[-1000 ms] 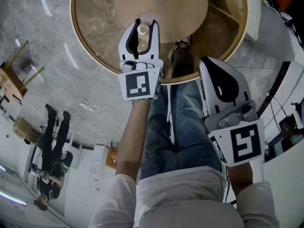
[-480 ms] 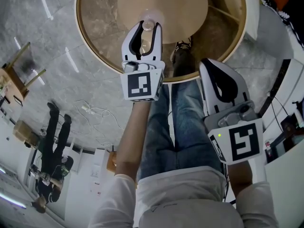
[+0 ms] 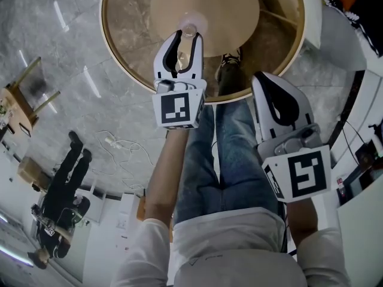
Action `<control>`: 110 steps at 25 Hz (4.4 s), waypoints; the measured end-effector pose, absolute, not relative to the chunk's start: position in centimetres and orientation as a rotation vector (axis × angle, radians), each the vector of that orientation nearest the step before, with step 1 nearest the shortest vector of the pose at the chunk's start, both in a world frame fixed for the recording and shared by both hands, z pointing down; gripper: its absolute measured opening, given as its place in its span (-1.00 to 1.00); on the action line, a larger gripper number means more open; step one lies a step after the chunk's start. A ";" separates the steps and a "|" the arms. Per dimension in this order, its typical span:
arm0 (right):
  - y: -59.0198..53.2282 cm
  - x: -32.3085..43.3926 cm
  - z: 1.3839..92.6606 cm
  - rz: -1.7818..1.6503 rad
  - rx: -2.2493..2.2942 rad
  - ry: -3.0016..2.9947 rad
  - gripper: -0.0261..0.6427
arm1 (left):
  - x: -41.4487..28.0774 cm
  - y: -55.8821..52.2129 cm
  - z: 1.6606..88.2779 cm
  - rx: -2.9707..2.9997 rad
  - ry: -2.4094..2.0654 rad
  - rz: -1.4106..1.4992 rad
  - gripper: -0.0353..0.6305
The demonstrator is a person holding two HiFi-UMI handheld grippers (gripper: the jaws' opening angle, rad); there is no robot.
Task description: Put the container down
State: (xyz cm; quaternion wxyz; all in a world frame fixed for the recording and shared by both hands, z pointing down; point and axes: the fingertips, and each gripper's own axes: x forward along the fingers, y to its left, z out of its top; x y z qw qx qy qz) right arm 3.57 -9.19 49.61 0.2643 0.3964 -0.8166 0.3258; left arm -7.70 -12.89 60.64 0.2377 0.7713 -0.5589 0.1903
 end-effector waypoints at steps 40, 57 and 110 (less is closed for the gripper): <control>-10.7 3.1 38.8 0.682 1.145 -2.284 -0.87 | -7.3 -11.9 47.2 2.193 -1.456 0.492 -0.77; -9.8 1.7 32.7 0.566 1.118 -2.335 -0.88 | -7.9 -10.1 40.0 2.198 -1.415 0.481 -0.84; -3.4 -0.9 13.7 0.521 1.126 -2.501 -0.88 | -11.0 -1.4 15.1 2.362 -1.401 0.311 -0.84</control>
